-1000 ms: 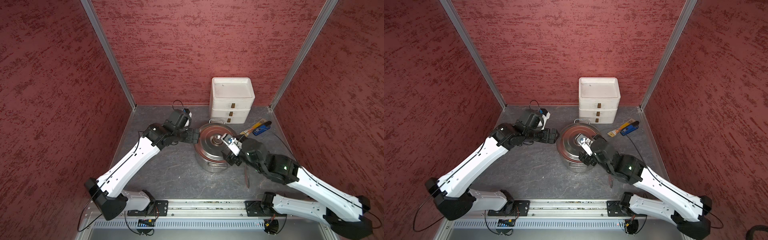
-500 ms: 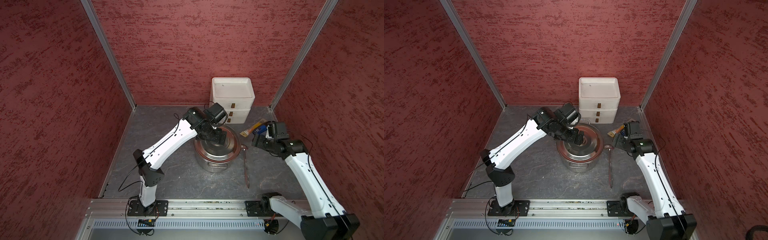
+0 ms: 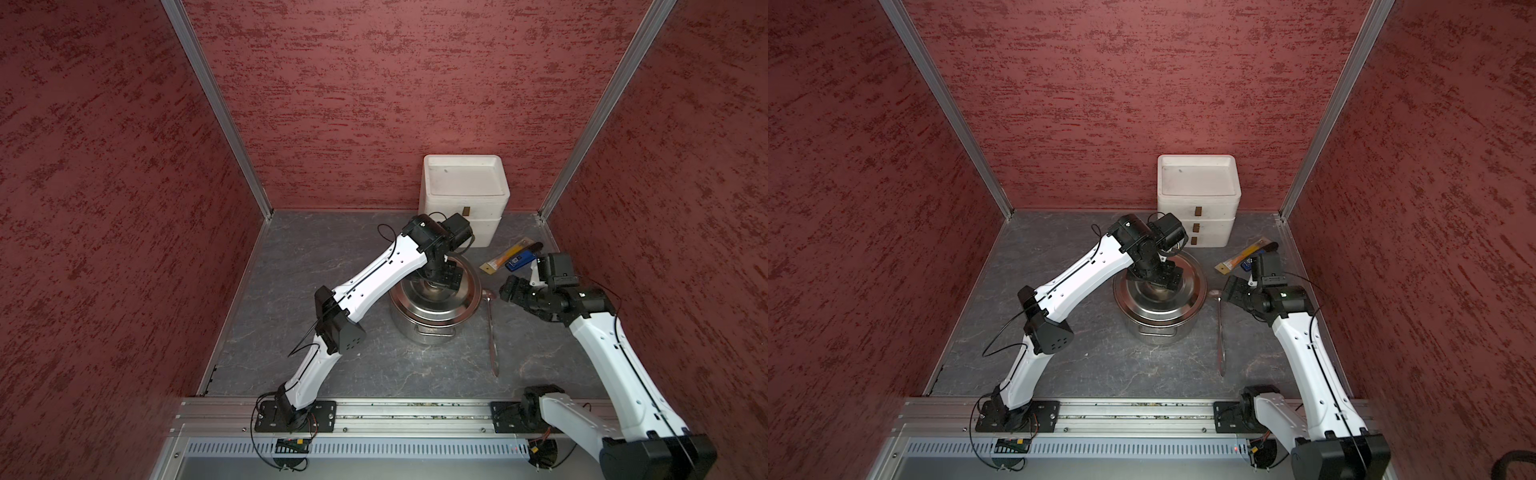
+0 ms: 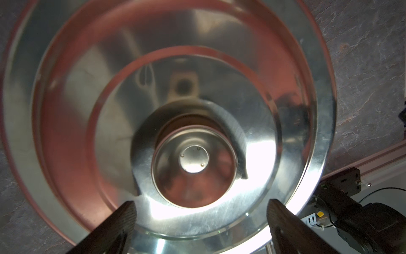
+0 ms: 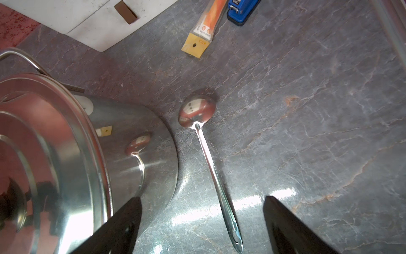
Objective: Stir the soup with a spoon
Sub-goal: Pick up the lid from the pan.
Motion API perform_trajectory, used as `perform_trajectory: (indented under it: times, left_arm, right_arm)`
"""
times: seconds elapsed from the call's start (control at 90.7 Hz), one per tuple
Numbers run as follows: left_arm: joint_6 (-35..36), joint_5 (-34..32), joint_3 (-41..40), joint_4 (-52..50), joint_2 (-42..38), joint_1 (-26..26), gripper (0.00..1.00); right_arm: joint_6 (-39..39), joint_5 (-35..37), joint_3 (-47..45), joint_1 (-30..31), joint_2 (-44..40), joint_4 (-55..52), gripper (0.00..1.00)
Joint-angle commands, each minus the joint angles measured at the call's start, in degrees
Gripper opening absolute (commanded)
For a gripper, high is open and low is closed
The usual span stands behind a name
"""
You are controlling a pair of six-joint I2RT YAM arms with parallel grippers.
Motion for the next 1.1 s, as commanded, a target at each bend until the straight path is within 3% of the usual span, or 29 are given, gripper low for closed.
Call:
perform_trajectory:
  times: [0.0, 0.463, 0.804, 0.86, 0.959, 1.091]
  left_arm:
    - [1.9, -1.5, 1.4, 0.8, 1.5, 0.0, 0.96]
    - [3.4, -2.2, 1.4, 5.3, 4.5, 1.1, 0.89]
    - [3.8, -0.7, 1.2, 4.5, 5.4, 0.8, 0.69]
    - [4.0, -0.9, 1.2, 3.7, 5.4, 0.6, 0.70]
    - [4.9, -2.5, 1.2, 1.2, 5.3, 0.0, 0.80]
    - [5.9, -4.3, 0.6, -0.5, 5.3, -0.8, 0.78]
  right_arm:
    - [0.6, -1.1, 0.0, -0.5, -0.9, 0.5, 0.91]
    - [-0.1, -0.9, 0.5, -0.6, -0.5, 0.5, 0.88]
    - [-0.1, -1.1, -0.1, -0.6, -0.6, 0.8, 0.86]
    - [0.0, -1.1, -0.1, -0.6, -0.8, 0.9, 0.86]
    - [0.3, -1.1, -0.3, -0.6, -1.0, 1.0, 0.86]
    - [0.7, -1.1, -0.9, -0.6, -1.6, 1.3, 0.86]
